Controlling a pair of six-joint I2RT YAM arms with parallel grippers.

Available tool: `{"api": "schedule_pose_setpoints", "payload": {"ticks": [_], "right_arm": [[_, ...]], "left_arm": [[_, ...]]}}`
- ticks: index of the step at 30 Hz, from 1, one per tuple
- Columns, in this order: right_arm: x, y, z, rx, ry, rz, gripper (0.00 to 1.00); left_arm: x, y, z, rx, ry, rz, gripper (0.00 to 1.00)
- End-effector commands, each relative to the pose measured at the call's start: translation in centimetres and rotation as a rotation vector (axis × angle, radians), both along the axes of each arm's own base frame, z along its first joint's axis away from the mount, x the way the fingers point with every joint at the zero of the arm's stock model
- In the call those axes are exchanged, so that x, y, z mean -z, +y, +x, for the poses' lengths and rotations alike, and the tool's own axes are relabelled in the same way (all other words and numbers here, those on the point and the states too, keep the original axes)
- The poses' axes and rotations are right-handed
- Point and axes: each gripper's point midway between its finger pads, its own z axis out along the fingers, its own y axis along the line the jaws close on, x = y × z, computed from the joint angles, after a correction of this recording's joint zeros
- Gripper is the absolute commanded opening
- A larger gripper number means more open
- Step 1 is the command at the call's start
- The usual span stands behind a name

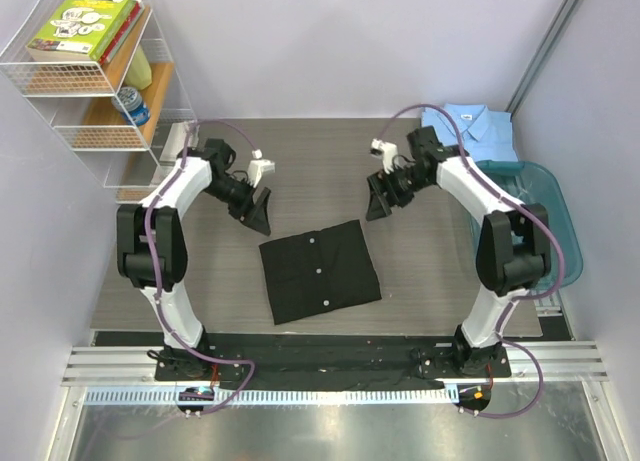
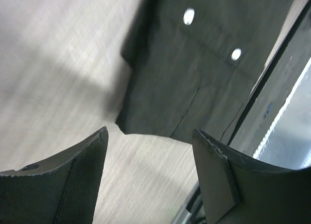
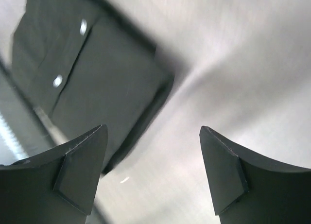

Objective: Fold and stack the long sleeve shirts
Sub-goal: Neatly place the folded shirt into the bin

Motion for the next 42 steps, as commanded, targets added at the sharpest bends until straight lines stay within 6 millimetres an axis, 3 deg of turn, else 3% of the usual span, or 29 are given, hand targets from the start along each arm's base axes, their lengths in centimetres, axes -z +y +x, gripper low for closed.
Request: {"api": "schedule_pose_setpoints", "payload": {"ticks": [1, 4, 8, 11, 12, 15, 17, 18, 20, 21, 25, 28, 32, 35, 37, 38, 39, 40, 41, 42], "right_arm": [[0.7, 3.0, 4.6, -0.138, -0.184, -0.069, 0.81], [1.8, 3.9, 5.8, -0.210, -0.217, -0.078, 0.80], [3.1, 5.2, 5.3, -0.318, -0.223, -0.063, 0.77], [4.2, 5.8, 5.0, -0.347, -0.199, -0.047, 0.68], [4.7, 5.8, 4.7, -0.354, -0.179, -0.045, 0.59], [5.8, 5.7, 4.0, -0.373, -0.145, -0.039, 0.49], [6.4, 5.6, 3.6, -0.375, -0.127, -0.041, 0.33], [6.7, 5.6, 3.6, -0.376, -0.119, -0.041, 0.26], [7.2, 5.6, 3.7, -0.363, -0.104, -0.048, 0.03], [7.8, 5.6, 3.8, -0.354, -0.090, -0.053, 0.01], [8.8, 5.1, 4.3, -0.309, -0.073, -0.093, 0.01], [9.4, 4.7, 5.1, -0.262, -0.077, -0.120, 0.01], [10.2, 3.1, 8.6, -0.113, -0.139, -0.194, 0.01], [9.0, 3.4, 10.9, -0.037, -0.193, -0.181, 0.01], [7.7, 3.6, 11.4, 0.005, -0.192, -0.162, 0.03], [6.9, 3.5, 11.5, 0.022, -0.198, -0.157, 0.14], [4.9, 2.9, 11.9, 0.051, -0.226, -0.145, 0.30], [3.4, 2.7, 12.0, 0.096, -0.226, -0.122, 0.54], [2.3, 2.2, 11.9, 0.124, -0.230, -0.109, 0.61], [-0.5, 1.1, 12.3, 0.167, -0.266, -0.073, 0.65]], "left_arm": [[2.5, 0.3, -0.4, 0.024, 0.013, 0.063, 0.69], [3.3, 0.5, 0.0, 0.018, 0.017, 0.080, 0.67], [4.5, 0.6, -0.3, 0.027, 0.054, 0.087, 0.63], [5.4, 0.6, -0.6, 0.031, 0.083, 0.088, 0.63], [5.7, 0.7, -0.6, 0.028, 0.089, 0.095, 0.60], [6.4, 0.6, -0.5, 0.022, 0.104, 0.098, 0.54], [6.6, 0.4, -0.3, 0.012, 0.113, 0.088, 0.49], [7.1, 0.3, -0.3, 0.010, 0.130, 0.087, 0.41], [7.4, 0.2, 0.1, 0.004, 0.143, 0.082, 0.31], [7.8, 0.2, 0.5, 0.001, 0.152, 0.086, 0.23], [8.6, 0.1, 1.6, -0.009, 0.175, 0.084, 0.01], [9.0, 0.1, 3.1, -0.039, 0.152, 0.091, 0.00], [9.6, 0.3, 5.0, -0.077, 0.136, 0.132, 0.00], [9.6, 0.5, 6.4, -0.113, 0.108, 0.152, 0.00], [8.9, 0.7, 7.4, -0.143, 0.081, 0.156, 0.12], [8.4, 1.0, 8.1, -0.174, 0.066, 0.142, 0.25], [6.4, 1.0, 8.6, -0.186, 0.024, 0.112, 0.43], [5.0, 1.0, 8.8, -0.205, 0.007, 0.056, 0.49], [3.3, 0.9, 9.6, -0.242, -0.045, 0.021, 0.59], [1.1, 0.8, 8.7, -0.247, -0.091, -0.006, 0.62]]}}
